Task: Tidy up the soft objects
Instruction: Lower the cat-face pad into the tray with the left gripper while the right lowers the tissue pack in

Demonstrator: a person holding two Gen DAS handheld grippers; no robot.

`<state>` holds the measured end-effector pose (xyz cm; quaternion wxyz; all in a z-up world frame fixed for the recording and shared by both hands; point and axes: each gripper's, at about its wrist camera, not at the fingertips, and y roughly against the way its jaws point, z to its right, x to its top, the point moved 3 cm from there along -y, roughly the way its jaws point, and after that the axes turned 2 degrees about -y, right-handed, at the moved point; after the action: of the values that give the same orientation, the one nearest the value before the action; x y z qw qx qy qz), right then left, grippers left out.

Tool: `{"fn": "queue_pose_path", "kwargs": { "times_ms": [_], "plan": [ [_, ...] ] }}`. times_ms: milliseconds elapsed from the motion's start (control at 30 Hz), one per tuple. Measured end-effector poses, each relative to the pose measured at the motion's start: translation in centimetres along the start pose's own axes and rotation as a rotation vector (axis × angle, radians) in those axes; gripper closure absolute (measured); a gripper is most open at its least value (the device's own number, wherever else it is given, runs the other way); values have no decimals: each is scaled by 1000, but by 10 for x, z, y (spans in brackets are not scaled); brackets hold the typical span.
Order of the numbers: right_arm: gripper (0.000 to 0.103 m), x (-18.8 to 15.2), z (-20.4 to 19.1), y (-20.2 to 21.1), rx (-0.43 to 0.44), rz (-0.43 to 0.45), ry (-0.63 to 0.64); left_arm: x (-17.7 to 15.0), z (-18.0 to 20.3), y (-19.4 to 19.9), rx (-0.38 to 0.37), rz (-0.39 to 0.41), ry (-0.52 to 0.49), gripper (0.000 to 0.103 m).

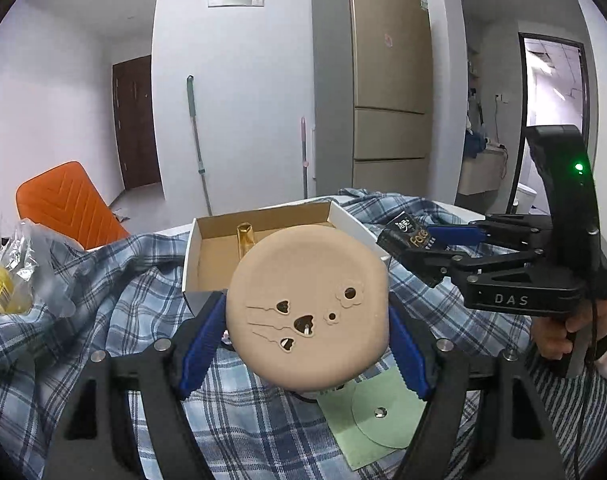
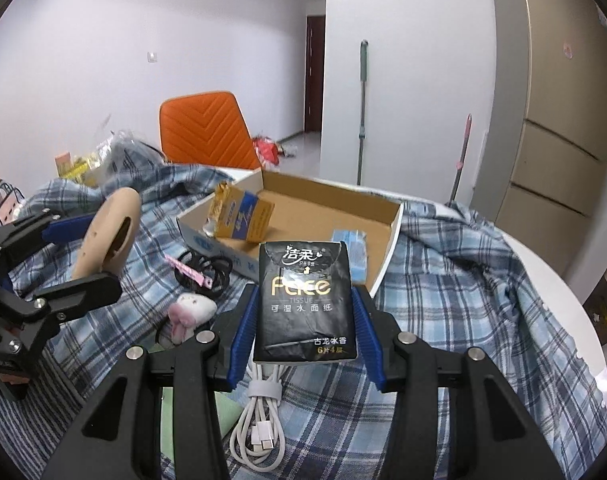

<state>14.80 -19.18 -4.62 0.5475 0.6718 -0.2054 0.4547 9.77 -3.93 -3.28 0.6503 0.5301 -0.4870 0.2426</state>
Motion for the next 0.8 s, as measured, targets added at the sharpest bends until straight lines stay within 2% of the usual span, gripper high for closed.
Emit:
{"fn": "queue_pose_path", "kwargs": {
  "times_ms": [167, 400, 500, 633, 800],
  "plan": [
    [58, 11, -1, 13, 12, 61, 6, 22, -7, 2, 53, 7, 19, 25],
    [58, 50, 6, 13, 16, 58, -15, 60, -56, -36, 169, -78, 125, 25],
    [58, 74, 12, 4, -24, 75, -20, 67, -65, -58, 232, -137, 99, 24],
    [58, 93, 11, -17, -80, 88, -2, 67, -72, -86, 222, -194, 132, 24],
    [58, 98, 8, -47, -87, 66, 19, 58, -77, -117, 206, -242, 148, 24]
  ]
}}
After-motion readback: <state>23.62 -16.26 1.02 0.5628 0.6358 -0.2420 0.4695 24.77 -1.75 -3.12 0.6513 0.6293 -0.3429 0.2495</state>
